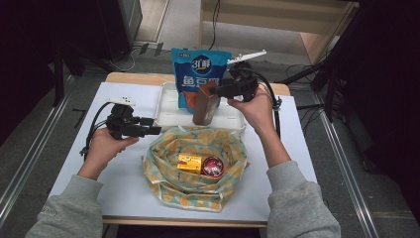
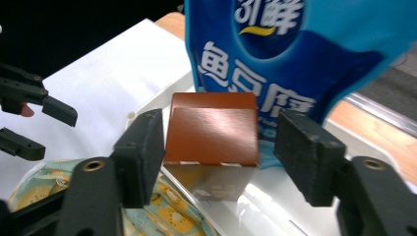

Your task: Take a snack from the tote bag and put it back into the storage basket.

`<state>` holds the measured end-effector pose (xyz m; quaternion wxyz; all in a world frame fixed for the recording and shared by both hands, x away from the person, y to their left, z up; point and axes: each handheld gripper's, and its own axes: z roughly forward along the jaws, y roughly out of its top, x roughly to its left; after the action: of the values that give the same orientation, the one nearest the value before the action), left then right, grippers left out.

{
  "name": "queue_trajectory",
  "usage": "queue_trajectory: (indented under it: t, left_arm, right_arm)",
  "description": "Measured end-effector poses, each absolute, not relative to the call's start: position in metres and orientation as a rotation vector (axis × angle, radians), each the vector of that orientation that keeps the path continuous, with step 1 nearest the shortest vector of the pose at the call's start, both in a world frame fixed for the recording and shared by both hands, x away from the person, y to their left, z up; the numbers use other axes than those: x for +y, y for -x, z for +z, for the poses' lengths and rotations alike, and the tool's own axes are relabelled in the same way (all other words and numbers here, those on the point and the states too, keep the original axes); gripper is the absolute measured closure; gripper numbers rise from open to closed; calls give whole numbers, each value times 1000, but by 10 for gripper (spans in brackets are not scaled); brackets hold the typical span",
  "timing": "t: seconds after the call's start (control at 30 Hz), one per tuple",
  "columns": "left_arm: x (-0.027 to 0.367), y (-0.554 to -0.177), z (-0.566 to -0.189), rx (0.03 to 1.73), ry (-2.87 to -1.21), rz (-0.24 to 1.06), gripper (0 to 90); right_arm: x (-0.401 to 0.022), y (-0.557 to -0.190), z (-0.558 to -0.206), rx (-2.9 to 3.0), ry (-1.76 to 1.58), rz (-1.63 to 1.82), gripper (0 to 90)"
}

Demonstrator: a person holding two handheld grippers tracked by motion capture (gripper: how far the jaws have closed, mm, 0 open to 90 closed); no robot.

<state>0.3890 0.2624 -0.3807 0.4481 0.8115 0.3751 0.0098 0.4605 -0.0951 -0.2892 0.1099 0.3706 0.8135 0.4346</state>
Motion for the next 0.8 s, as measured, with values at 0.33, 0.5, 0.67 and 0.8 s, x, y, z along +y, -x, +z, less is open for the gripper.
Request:
queue_trajectory:
  t: [0.33,0.5,0.67,0.8]
  left_arm:
    - [264,-389,-380,931,-2001,23,404]
    - [264,-389,-380,928,-1999,21,404]
    - [265,-389,-380,927,-1996,21,404]
    - [265,-389,-380,928,-1998,20,404]
  right_arm:
    - [-122,-460,-292,2348,-1138,1268,782]
    - [-122,-468,-310,2344,-1173,1220,896]
    - [-113,-475,-329,2377,-1167,1184,900]
    - [-106,-480,-343,2407,-1194,1158,900]
